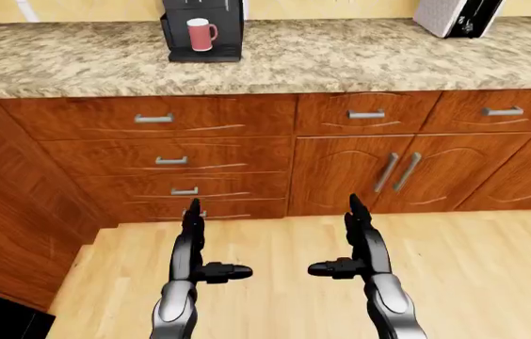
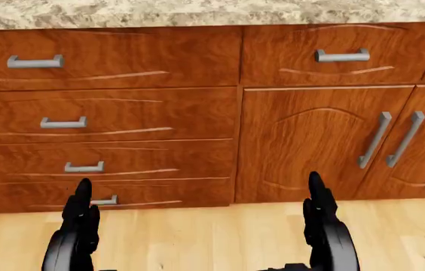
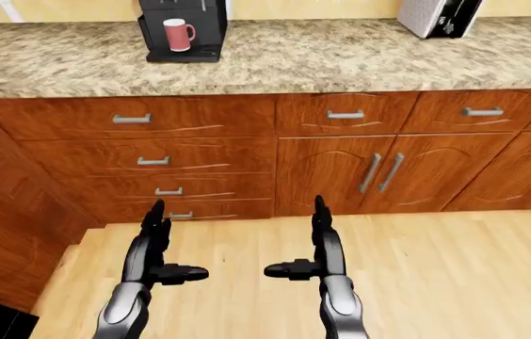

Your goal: Pick the mug from under the coffee machine dispenser and place it on the counter.

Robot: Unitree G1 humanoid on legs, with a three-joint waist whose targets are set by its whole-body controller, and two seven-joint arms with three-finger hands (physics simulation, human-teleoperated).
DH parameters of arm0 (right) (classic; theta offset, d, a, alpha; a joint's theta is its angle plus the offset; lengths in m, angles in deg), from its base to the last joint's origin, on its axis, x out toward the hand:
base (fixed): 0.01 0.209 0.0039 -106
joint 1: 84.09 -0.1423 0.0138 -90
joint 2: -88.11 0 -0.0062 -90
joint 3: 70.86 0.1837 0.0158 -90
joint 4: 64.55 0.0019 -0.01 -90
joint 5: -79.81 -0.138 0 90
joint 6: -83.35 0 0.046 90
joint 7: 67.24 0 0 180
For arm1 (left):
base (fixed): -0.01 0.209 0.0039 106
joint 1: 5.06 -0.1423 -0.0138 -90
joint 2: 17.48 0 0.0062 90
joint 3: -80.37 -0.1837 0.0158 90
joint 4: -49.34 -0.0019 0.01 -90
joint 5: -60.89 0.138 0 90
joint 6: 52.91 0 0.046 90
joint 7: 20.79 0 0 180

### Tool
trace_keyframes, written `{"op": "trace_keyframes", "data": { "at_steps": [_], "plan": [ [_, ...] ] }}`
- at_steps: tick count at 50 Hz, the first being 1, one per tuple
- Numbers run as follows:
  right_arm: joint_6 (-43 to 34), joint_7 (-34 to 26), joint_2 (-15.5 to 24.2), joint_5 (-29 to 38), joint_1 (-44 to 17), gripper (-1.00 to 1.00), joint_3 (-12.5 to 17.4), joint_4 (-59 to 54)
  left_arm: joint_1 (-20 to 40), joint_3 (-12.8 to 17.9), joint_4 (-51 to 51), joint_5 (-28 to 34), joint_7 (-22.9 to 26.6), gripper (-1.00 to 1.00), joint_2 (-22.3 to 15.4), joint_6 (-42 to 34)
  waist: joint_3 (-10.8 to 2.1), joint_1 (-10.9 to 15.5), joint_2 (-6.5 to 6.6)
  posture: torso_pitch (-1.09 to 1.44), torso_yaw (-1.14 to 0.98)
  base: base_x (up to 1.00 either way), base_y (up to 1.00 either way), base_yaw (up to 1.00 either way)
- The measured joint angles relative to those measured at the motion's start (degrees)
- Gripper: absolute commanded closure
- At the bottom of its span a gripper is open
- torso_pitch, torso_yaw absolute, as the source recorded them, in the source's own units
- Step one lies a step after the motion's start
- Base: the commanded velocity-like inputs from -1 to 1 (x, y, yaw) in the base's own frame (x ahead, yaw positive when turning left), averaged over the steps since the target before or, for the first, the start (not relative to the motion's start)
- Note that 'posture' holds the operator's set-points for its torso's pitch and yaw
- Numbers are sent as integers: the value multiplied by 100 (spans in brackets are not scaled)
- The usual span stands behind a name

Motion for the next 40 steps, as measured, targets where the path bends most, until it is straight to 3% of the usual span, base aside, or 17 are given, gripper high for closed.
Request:
{"op": "trace_keyframes", "data": {
  "at_steps": [1,3,5,8,19,28,40],
  "plan": [
    [-15,-9,7,-14,-3,-100,-2,109,-13,13,155,-32,15,-100,-4,-43,-55,-8,-24,0,0,0,0,0],
    [-41,-19,17,-97,-103,-100,61,469,101,55,561,-150,47,-100,0,-85,-325,37,-23,0,0,0,0,0],
    [-36,-24,-6,-173,-103,-100,67,611,133,46,670,-199,54,-100,0,-32,-227,51,-58,0,0,0,0,0],
    [-103,-35,1,-216,-63,-100,35,571,77,38,662,-250,48,-100,10,-161,-324,44,-47,0,0,0,0,0],
    [-706,-38,64,-260,-277,-100,128,1184,295,199,1307,-290,-70,-100,-94,-719,-393,46,-19,0,0,0,0,0],
    [-1524,-41,236,-627,-781,-100,411,1902,564,399,1837,-344,-16,-100,-220,-1199,-430,49,-24,0,0,0,0,0],
    [-1720,-51,771,-916,-1592,-100,930,1568,1280,848,2390,-239,10,-100,-709,-1762,-349,41,0,0,0,0,0,0]
  ]
}}
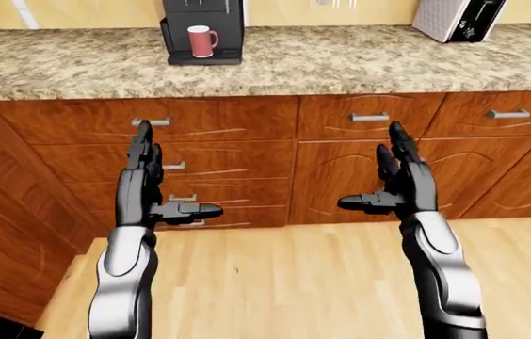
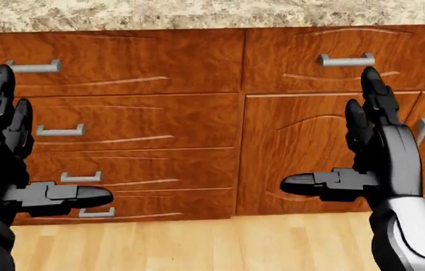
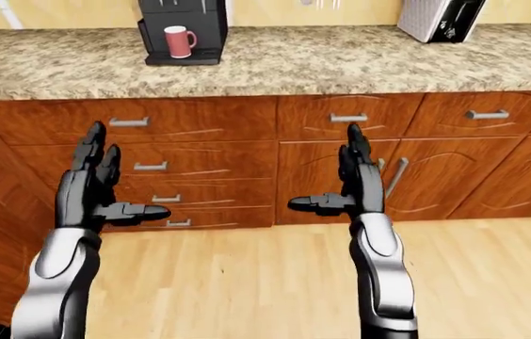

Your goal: Pick the mug from under the coffee machine dispenser and place it on the counter.

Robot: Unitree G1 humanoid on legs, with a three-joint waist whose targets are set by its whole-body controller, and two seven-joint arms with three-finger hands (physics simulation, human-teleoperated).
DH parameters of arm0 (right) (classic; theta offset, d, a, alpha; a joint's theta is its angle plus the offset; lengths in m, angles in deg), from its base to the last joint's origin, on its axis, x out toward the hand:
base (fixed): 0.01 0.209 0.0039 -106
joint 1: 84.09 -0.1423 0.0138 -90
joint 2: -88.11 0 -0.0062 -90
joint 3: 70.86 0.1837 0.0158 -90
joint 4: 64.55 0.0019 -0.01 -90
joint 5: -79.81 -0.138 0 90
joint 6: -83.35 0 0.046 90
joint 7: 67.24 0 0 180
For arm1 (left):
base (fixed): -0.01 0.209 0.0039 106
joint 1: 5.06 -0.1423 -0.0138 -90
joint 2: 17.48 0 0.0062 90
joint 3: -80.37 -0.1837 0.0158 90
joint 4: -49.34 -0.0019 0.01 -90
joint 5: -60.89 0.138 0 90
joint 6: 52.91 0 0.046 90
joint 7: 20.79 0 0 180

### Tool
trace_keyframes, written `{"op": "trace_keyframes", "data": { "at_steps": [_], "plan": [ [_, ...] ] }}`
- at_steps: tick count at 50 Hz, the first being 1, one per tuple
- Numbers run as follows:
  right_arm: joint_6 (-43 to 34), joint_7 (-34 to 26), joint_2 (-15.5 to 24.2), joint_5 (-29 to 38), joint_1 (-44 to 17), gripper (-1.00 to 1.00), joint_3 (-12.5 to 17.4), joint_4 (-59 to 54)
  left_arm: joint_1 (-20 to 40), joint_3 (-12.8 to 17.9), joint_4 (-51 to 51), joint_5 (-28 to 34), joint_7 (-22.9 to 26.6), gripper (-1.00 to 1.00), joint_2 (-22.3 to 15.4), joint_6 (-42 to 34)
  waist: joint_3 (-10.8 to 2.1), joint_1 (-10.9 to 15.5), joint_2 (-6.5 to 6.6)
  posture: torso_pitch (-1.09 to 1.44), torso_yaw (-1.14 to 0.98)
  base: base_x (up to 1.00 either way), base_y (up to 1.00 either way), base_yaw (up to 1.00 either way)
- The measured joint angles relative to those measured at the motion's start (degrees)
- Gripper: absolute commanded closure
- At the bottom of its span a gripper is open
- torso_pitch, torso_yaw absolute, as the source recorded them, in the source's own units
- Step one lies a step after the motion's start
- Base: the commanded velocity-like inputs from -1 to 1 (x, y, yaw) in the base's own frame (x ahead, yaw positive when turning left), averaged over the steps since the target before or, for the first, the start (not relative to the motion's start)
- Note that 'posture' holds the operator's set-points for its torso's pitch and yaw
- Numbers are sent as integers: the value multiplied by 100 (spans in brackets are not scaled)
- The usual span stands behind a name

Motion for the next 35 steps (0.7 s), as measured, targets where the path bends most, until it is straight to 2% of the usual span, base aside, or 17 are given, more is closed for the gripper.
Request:
{"op": "trace_keyframes", "data": {
  "at_steps": [4,13,29,35],
  "plan": [
    [-68,69,262,-160,-368,-100,197,-2,209,82,39,43,51,-100,-113,-147,11,7,-10,0,0,0,0,0],
    [-249,110,807,-400,-1037,-100,386,-219,954,654,231,-232,-24,-100,-769,-771,46,-2,-16,0,0,0,0,0],
    [-369,19,1571,-583,-2032,-100,566,-571,1602,957,285,-666,-143,-100,-1528,-1250,117,-2,3,0,0,0,0,0],
    [-306,-16,1854,-649,-2356,-100,627,-928,1911,1166,249,-815,-218,-100,-1923,-1456,133,-8,0,0,0,0,0,0]
  ]
}}
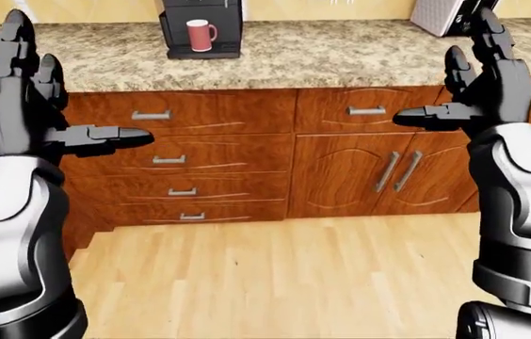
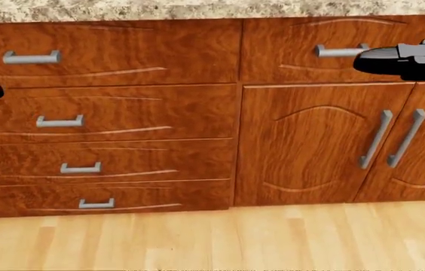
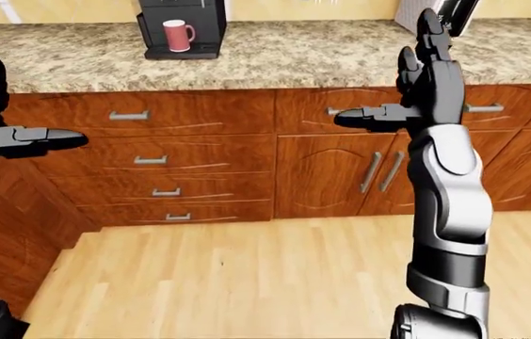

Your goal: Pick the mug from under the coffee machine dispenser and place it on the counter.

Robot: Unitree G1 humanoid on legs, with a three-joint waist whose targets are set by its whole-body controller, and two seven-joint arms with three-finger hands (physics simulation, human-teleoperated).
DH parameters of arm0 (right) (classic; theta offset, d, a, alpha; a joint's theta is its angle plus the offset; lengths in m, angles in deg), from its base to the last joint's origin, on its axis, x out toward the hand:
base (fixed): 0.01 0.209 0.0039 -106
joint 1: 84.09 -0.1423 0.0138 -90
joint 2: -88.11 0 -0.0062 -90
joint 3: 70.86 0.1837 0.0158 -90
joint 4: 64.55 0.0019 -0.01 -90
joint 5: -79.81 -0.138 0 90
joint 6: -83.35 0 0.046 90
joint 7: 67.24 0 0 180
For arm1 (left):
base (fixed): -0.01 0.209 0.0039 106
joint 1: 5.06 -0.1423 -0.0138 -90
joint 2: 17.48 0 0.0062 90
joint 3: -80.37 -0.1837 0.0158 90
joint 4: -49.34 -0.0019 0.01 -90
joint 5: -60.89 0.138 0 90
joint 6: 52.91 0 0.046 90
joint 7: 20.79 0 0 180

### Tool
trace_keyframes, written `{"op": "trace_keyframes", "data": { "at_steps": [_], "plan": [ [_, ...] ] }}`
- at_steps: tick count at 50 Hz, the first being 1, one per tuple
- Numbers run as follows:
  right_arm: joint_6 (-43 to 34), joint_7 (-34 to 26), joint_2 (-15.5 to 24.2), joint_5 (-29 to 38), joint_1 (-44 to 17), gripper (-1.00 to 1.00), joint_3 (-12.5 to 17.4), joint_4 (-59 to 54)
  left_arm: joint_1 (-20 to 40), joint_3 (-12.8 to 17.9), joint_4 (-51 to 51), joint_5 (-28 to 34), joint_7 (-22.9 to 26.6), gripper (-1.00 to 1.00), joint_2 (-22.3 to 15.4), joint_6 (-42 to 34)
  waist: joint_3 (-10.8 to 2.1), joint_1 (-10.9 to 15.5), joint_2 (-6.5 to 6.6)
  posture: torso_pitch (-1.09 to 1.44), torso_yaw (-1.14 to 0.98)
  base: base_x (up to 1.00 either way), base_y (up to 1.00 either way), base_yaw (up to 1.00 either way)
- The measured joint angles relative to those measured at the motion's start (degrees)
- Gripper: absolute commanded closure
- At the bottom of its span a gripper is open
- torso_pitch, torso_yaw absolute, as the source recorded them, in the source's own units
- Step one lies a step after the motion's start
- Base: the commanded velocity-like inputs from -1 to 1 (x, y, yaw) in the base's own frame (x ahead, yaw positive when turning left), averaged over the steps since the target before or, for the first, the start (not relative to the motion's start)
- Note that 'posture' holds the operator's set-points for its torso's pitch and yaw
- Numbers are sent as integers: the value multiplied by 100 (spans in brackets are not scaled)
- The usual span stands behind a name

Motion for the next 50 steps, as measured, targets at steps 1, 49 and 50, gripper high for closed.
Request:
{"op": "trace_keyframes", "data": {
  "at_steps": [1,49,50],
  "plan": [
    [2,0,46,-9,-52,-100,9,-59,36,25,6,-19,-22,-100,-48,-21,2,1,6,0,0,0,0,0],
    [88,25,717,-98,-790,-100,118,-801,575,288,-321,-839,-484,-100,-1200,-201,51,-63,-97,0,0,7,0,0],
    [80,34,725,-92,-812,-100,115,-822,569,296,-329,-844,-473,-100,-1199,-176,32,-61,-86,0,0,11,0,0]
  ]
}}
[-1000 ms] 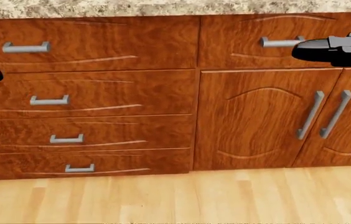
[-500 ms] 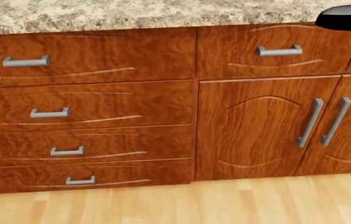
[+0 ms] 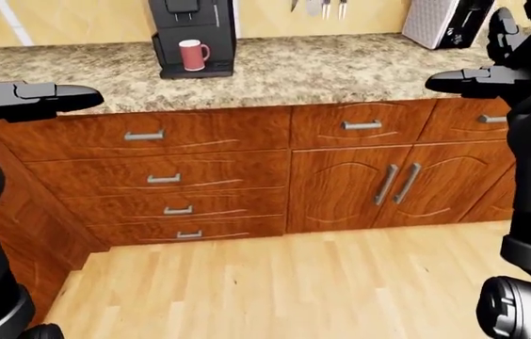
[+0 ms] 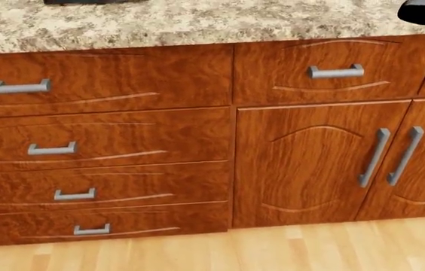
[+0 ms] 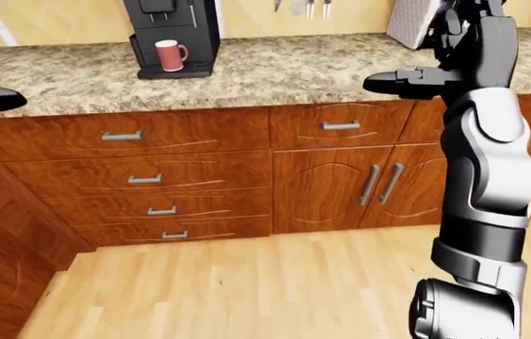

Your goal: Pick the mug from under the coffee machine dispenser and place it on the counter.

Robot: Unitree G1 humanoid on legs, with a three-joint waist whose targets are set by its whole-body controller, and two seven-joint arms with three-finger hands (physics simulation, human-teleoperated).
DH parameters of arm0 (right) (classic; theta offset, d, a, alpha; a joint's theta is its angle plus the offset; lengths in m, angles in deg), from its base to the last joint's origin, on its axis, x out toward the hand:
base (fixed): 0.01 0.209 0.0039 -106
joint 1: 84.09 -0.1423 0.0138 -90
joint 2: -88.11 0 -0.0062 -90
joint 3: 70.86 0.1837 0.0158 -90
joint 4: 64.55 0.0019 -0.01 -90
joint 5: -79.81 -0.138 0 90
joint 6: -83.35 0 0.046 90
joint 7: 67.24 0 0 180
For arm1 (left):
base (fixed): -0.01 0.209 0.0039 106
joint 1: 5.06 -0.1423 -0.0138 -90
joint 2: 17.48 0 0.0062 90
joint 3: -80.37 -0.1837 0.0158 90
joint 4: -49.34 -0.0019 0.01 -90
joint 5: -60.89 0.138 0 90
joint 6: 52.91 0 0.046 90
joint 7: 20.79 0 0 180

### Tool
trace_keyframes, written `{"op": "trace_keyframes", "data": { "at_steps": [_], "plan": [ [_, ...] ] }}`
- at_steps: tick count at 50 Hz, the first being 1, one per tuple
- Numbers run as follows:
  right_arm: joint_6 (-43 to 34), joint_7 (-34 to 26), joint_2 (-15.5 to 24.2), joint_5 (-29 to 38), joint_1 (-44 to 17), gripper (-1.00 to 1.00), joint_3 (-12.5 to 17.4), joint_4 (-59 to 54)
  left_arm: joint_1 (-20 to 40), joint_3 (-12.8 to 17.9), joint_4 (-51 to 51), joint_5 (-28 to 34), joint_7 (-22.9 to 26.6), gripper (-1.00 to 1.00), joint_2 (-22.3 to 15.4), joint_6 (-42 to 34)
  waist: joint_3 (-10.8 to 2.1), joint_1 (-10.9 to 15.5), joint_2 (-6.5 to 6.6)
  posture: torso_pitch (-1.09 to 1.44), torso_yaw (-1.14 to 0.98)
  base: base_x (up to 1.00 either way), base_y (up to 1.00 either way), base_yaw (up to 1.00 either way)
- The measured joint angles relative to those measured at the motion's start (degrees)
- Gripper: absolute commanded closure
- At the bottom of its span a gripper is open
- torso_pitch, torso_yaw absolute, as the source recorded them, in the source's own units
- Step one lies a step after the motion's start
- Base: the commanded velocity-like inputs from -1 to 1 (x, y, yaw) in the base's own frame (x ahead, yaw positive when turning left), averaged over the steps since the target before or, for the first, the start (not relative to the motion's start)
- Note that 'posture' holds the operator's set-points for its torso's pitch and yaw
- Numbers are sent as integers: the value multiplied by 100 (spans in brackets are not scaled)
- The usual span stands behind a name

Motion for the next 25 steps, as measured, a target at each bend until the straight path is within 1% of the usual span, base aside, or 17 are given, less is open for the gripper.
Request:
{"op": "trace_keyframes", "data": {
  "at_steps": [2,4,6,7,8,9,10,11,12,15,19,21,22,23,24,25],
  "plan": [
    [9,2,12,-1,-29,-100,-12,43,-19,32,-24,6,3,-100,9,50,4,18,83,0,0,11,0,0],
    [50,-12,15,-11,-43,-100,-23,102,-23,64,-35,17,-5,-100,-6,70,52,10,206,0,0,12,0,0],
    [74,-26,27,-20,-67,-100,-32,90,-17,83,-39,22,-12,-100,-18,84,58,-18,375,0,0,11,0,0],
    [72,-28,34,-22,-86,-100,-38,79,-18,88,-43,24,-15,-100,-19,95,34,-26,496,0,0,12,0,0],
    [70,-26,2,-23,-82,-100,-48,87,-25,104,-58,24,-18,-100,-33,101,31,4,497,0,0,11,0,0],
    [60,-29,-31,-29,-50,-100,-84,92,-40,125,-85,26,-24,-100,-35,96,62,50,440,0,0,12,0,0],
    [35,-41,-53,-38,-32,-100,-137,77,-63,148,-116,28,-37,-100,-34,67,81,77,450,0,0,12,0,0],
    [5,-58,-65,-50,-25,-100,-186,52,-83,164,-147,30,-54,-100,-34,28,77,97,469,0,0,11,0,0],
    [-18,-73,-65,-58,-19,-100,-210,29,-79,164,-169,31,-67,-100,-37,-4,56,107,459,0,0,11,0,0],
    [-47,-76,-28,-62,-57,-100,-166,10,-14,148,-135,12,-75,-100,-81,-17,23,86,338,0,0,11,0,0],
    [18,-44,29,-54,-136,-100,-83,109,0,184,-58,-20,-84,-100,-108,32,25,89,103,0,0,12,0,0],
    [47,-42,41,-55,-164,-100,-84,117,16,179,-68,-28,-94,-100,-123,26,4,108,-80,0,0,11,0,0],
    [49,-45,53,-58,-178,-100,-87,110,32,170,-68,-33,-95,-100,-137,25,-30,102,-203,0,0,12,0,0],
    [56,-47,77,-58,-162,-100,-68,94,16,151,-38,-38,-94,-100,-91,35,-32,49,-152,0,0,12,0,0],
    [51,-42,81,-54,-142,-100,-41,61,-22,116,-20,-49,-85,-100,-69,38,0,17,-111,0,0,12,0,0],
    [35,-32,90,-47,-120,-100,-16,18,-38,71,-34,-66,-70,-100,-59,24,9,6,-120,0,0,11,0,0]
  ]
}}
